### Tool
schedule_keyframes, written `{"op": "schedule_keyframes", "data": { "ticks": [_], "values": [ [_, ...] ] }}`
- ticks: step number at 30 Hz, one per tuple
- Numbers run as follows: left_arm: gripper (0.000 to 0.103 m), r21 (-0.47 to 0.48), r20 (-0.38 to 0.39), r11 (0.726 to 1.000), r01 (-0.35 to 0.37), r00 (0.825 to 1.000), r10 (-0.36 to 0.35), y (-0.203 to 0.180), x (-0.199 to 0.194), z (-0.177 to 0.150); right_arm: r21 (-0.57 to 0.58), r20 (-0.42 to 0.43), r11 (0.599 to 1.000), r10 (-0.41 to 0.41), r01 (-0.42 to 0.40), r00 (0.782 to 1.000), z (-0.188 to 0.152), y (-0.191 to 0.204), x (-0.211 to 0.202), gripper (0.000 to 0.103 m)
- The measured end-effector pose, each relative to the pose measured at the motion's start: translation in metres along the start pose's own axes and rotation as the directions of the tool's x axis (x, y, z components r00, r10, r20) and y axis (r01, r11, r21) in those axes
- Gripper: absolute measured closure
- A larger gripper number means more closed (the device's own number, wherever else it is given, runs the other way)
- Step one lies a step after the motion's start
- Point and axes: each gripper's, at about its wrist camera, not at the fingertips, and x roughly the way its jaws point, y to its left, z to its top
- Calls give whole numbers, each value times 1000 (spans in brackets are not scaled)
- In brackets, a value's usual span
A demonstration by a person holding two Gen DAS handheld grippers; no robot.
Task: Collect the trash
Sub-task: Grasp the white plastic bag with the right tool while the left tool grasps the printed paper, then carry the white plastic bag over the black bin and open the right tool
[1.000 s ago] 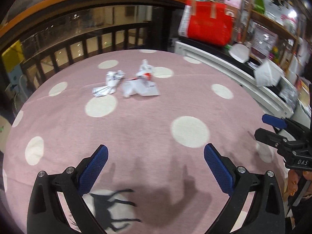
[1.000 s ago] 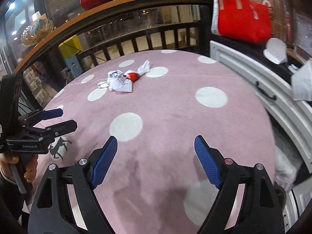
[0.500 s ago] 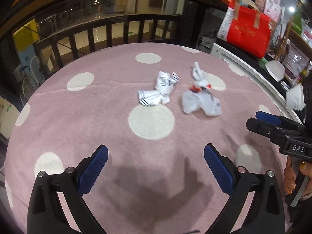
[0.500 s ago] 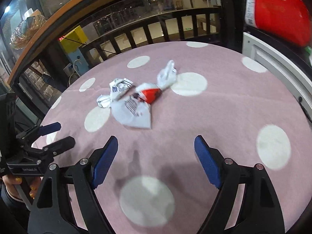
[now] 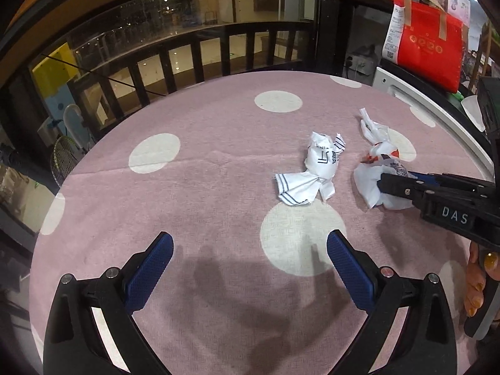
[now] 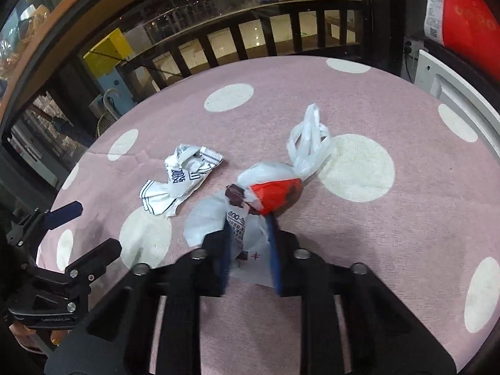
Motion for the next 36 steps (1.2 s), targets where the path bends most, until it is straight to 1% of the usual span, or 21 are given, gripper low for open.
{"op": "schedule_keyframes", "data": {
  "ticks": [2,4,7,9,14,16,17,19,20,22,23,25,26,28,33,36],
  "values": [
    [6,13,16,1000,5,1000,-5,-4,-1,4,7,24,1000,3,-3,1000,-2,-6,-11,91],
    [6,30,52,999,18,998,-19,-10,-4,9,9,34,1000,4,-4,999,-2,-11,-20,91],
    [6,46,79,997,65,995,-69,-21,-3,17,1,49,1000,-6,6,999,-7,-17,-36,91],
    [6,51,74,995,87,993,-91,-28,2,24,5,60,1000,-7,6,998,-12,-23,-48,91],
    [7,59,9,991,119,993,-120,-41,30,44,-9,81,1000,-22,23,996,-26,-31,-75,91],
    [15,71,-8,992,102,995,-102,-46,40,49,-15,85,999,-29,30,996,-33,-34,-83,91],
    [17,78,-13,993,94,996,-94,-49,44,50,-17,86,999,-32,33,996,-35,-35,-85,91],
    [30,87,-22,992,87,996,-85,-53,50,52,-18,92,999,-40,41,995,-43,-38,-91,91],
    [33,91,-34,992,86,996,-83,-55,54,53,-18,93,999,-43,45,995,-45,-39,-93,91],
    [47,94,-48,993,77,996,-73,-57,60,54,-14,97,999,-50,52,994,-51,-43,-97,91],
    [51,90,-42,993,81,996,-78,-57,60,54,-10,98,998,-53,54,994,-54,-44,-99,91],
    [73,78,-37,994,70,997,-67,-57,57,55,-3,100,999,-54,55,994,-58,-49,-104,91],
    [75,75,-40,995,62,997,-59,-58,56,54,0,104,998,-59,59,993,-59,-50,-106,91],
    [76,70,-32,995,69,997,-67,-59,50,52,5,113,998,-69,68,991,-63,-53,-111,91],
    [76,91,29,993,73,997,-76,-64,22,39,11,127,996,-84,83,988,-77,-59,-123,91],
    [76,101,55,991,90,994,-95,-70,1,27,16,132,996,-84,82,988,-85,-61,-130,91]
  ]
}}
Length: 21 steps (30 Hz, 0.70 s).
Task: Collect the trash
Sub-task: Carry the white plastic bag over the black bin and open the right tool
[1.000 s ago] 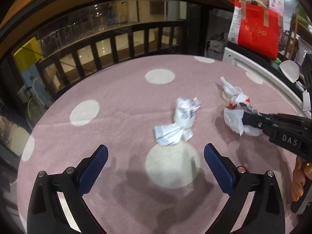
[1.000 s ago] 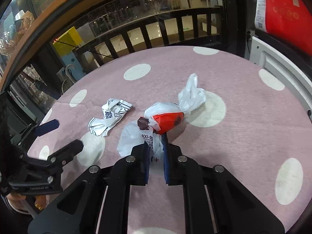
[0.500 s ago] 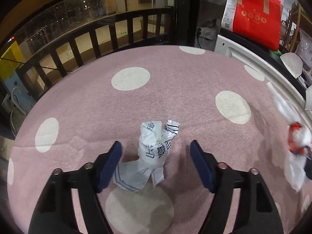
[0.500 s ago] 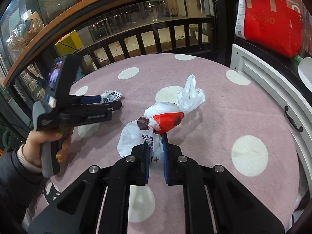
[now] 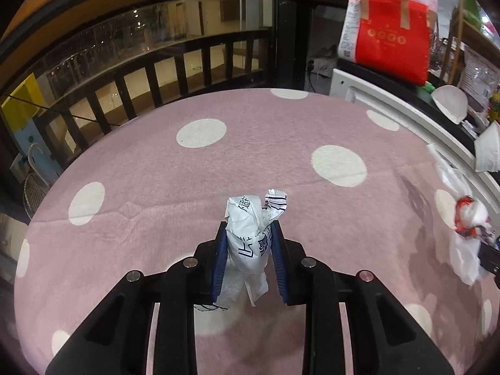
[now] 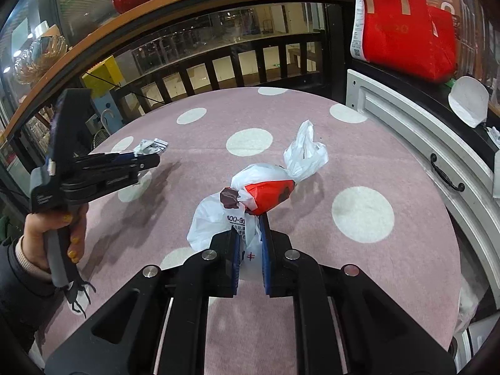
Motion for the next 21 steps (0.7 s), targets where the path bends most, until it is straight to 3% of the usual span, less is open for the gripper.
{"op": "schedule_keyframes", "data": {
  "ticks": [14,21],
  "values": [
    [76,-30,92,993,113,990,-110,-27,-85,-51,-7,95,999,-41,41,995,-53,-6,-75,91],
    [76,21,137,993,114,984,-116,-53,-118,-81,7,119,997,-73,72,990,-84,-16,-111,91]
  ]
}}
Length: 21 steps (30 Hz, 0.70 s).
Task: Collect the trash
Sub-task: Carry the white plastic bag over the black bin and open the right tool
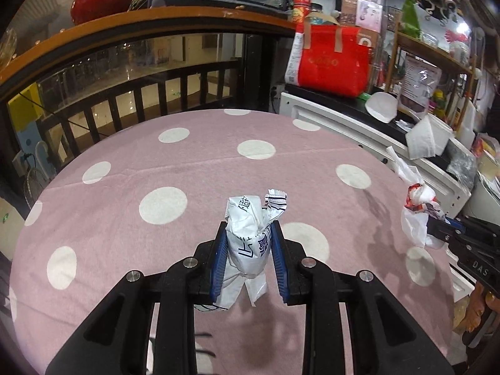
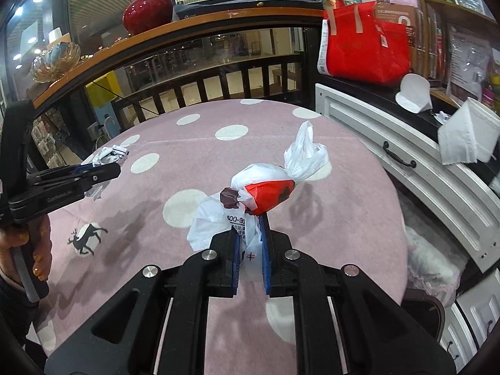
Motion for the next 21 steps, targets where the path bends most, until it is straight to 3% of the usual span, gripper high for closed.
{"op": "schedule_keyframes", "data": {
  "ticks": [10,21],
  "values": [
    [76,62,10,995,77,997,-78,-54,-27,-29,27,13,999,-46,46,999,-37,-26,-47,91],
    [76,122,-15,974,190,982,-190,-110,-41,-49,129,-21,979,-158,159,987,-91,-80,-94,91]
  ]
}}
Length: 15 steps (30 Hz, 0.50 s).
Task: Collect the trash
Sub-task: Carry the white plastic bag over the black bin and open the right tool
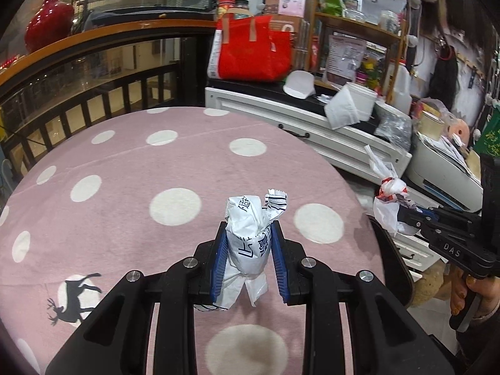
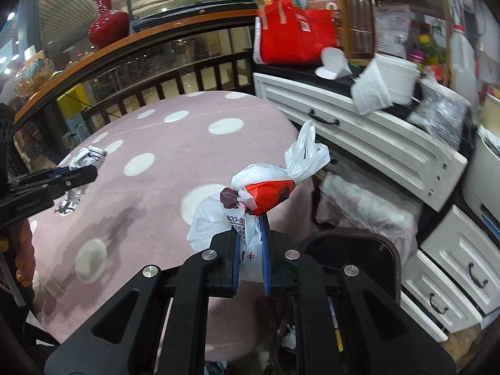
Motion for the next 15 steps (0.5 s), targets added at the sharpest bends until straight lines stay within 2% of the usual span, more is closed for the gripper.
{"op": "schedule_keyframes", "data": {
  "ticks": [8,15],
  "values": [
    [76,38,-14,996,75,997,-74,-40,5,-6,61,-56,995,-76,79,996,-29,-41,-1,91],
    [76,77,-41,987,138,990,-136,-75,12,-8,109,-152,986,-108,125,983,-53,-71,19,91]
  ]
}}
